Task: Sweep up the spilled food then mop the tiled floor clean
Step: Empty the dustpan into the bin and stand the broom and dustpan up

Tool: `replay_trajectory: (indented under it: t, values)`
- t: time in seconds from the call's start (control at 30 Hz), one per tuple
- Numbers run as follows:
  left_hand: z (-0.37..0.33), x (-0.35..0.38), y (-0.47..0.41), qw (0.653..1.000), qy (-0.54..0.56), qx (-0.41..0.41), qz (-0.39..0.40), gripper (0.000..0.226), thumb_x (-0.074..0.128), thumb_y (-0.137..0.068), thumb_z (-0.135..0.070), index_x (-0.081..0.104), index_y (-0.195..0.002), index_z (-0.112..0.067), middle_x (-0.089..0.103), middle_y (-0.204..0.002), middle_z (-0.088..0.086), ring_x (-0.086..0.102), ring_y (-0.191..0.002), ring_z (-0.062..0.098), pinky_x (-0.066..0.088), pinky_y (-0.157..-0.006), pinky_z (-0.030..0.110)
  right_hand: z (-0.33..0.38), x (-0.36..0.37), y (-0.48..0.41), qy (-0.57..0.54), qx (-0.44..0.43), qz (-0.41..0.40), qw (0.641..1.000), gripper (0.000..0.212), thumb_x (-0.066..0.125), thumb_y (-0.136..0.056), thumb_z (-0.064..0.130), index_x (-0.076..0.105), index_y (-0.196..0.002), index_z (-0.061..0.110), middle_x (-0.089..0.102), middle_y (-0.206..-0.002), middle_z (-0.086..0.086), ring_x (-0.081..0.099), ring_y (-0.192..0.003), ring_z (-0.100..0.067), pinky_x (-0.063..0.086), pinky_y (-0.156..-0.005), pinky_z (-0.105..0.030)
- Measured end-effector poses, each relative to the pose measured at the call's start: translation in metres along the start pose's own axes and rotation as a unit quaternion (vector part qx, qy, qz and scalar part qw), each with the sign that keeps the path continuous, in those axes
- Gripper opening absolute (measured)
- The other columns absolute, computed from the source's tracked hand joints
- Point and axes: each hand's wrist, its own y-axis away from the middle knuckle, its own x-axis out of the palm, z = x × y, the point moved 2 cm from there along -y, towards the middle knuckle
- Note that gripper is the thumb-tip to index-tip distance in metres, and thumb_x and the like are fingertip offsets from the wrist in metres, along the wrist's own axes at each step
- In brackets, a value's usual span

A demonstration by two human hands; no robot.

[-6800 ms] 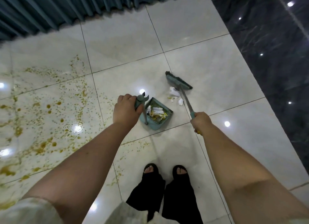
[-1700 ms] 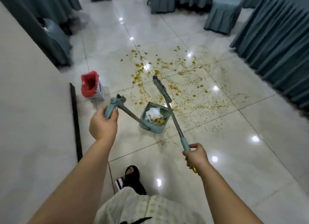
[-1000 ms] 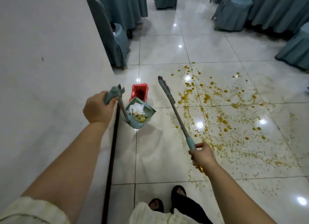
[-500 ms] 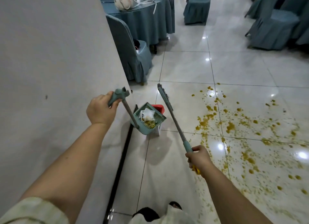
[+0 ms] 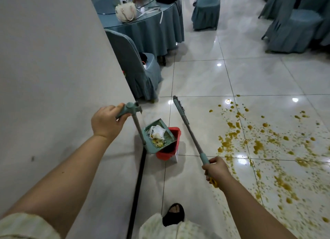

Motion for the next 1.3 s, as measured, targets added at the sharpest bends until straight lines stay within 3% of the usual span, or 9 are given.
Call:
replay_trajectory:
  t: [0.27, 0.47, 0.57, 0.7, 0.9, 1.03, 1.2, 1.3]
  values:
    - [0.018, 0.025, -0.041, 0.988, 0.039, 0.149, 0.011, 0.041, 0.056, -0.086, -0.05, 0.074, -0.1, -0.016, 0.066, -0.072, 0.003, 0.053, -0.056, 0.027, 0.039, -0.048, 0.027, 0.04, 0.025, -0.032, -0.013, 0.002, -0.022, 1.0, 0.027, 0.059, -0.086, 0.005, 0.045, -0.108, 0.009, 0.062, -0.083, -0.023, 0.052, -0.049, -0.024, 0.042, -0.043, -0.026]
    - [0.004, 0.026, -0.055, 0.967, 0.036, 0.249, 0.046, 0.034, 0.06, -0.086, -0.041, 0.072, -0.105, -0.016, 0.065, -0.078, 0.005, 0.055, -0.061, 0.028, 0.042, -0.054, 0.03, 0.051, 0.02, -0.043, -0.019, 0.004, -0.011, 1.0, 0.027, 0.059, -0.086, 0.004, 0.044, -0.109, 0.008, 0.06, -0.081, -0.023, 0.05, -0.048, -0.024, 0.042, -0.042, -0.026]
    - [-0.006, 0.026, -0.061, 0.963, 0.003, 0.254, 0.096, 0.034, 0.075, -0.079, -0.033, 0.07, -0.109, -0.019, 0.064, -0.082, 0.004, 0.058, -0.069, 0.028, 0.043, -0.06, 0.033, 0.052, 0.009, -0.045, -0.021, 0.006, -0.002, 1.0, 0.029, 0.06, -0.085, 0.003, 0.044, -0.109, 0.007, 0.058, -0.079, -0.022, 0.048, -0.047, -0.023, 0.041, -0.044, -0.027]
    - [-0.022, 0.025, -0.065, 0.959, -0.012, 0.245, 0.142, 0.039, 0.079, -0.076, -0.03, 0.068, -0.112, -0.022, 0.064, -0.085, 0.003, 0.059, -0.075, 0.028, 0.043, -0.065, 0.034, 0.048, -0.004, -0.044, -0.009, 0.007, 0.011, 1.0, 0.027, 0.059, -0.086, 0.005, 0.044, -0.107, 0.009, 0.059, -0.079, -0.021, 0.049, -0.048, -0.024, 0.042, -0.044, -0.027]
    - [-0.059, 0.009, -0.055, 0.95, -0.035, 0.269, 0.155, 0.036, 0.073, -0.081, -0.03, 0.067, -0.114, -0.021, 0.065, -0.088, 0.005, 0.06, -0.079, 0.029, 0.045, -0.069, 0.036, 0.036, -0.019, -0.046, 0.011, 0.002, 0.024, 1.0, 0.026, 0.059, -0.085, 0.007, 0.044, -0.106, 0.01, 0.06, -0.08, -0.021, 0.05, -0.049, -0.024, 0.041, -0.043, -0.026]
    - [-0.084, 0.01, -0.036, 0.936, -0.047, 0.304, 0.172, 0.037, 0.073, -0.08, -0.033, 0.066, -0.115, -0.025, 0.063, -0.088, 0.003, 0.058, -0.08, 0.026, 0.037, -0.072, 0.035, 0.027, -0.027, -0.046, 0.016, 0.001, 0.037, 0.999, 0.025, 0.058, -0.087, 0.005, 0.044, -0.106, 0.01, 0.06, -0.08, -0.022, 0.049, -0.048, -0.023, 0.041, -0.043, -0.026]
    - [-0.095, 0.006, -0.03, 0.937, -0.041, 0.305, 0.165, 0.03, 0.049, -0.09, -0.037, 0.061, -0.115, -0.026, 0.06, -0.087, 0.004, 0.057, -0.079, 0.028, 0.033, -0.074, 0.036, 0.019, -0.04, -0.046, 0.017, -0.002, 0.053, 0.998, 0.025, 0.058, -0.087, 0.004, 0.044, -0.108, 0.009, 0.059, -0.081, -0.022, 0.049, -0.049, -0.024, 0.041, -0.044, -0.027]
    - [-0.111, 0.009, -0.019, 0.921, -0.046, 0.337, 0.189, 0.036, 0.065, -0.086, -0.03, 0.049, -0.118, -0.03, 0.06, -0.089, 0.005, 0.056, -0.082, 0.027, 0.038, -0.077, 0.038, 0.012, -0.047, -0.046, 0.022, -0.002, 0.055, 0.998, 0.025, 0.058, -0.088, 0.004, 0.044, -0.109, 0.009, 0.059, -0.082, -0.022, 0.049, -0.049, -0.024, 0.041, -0.043, -0.026]
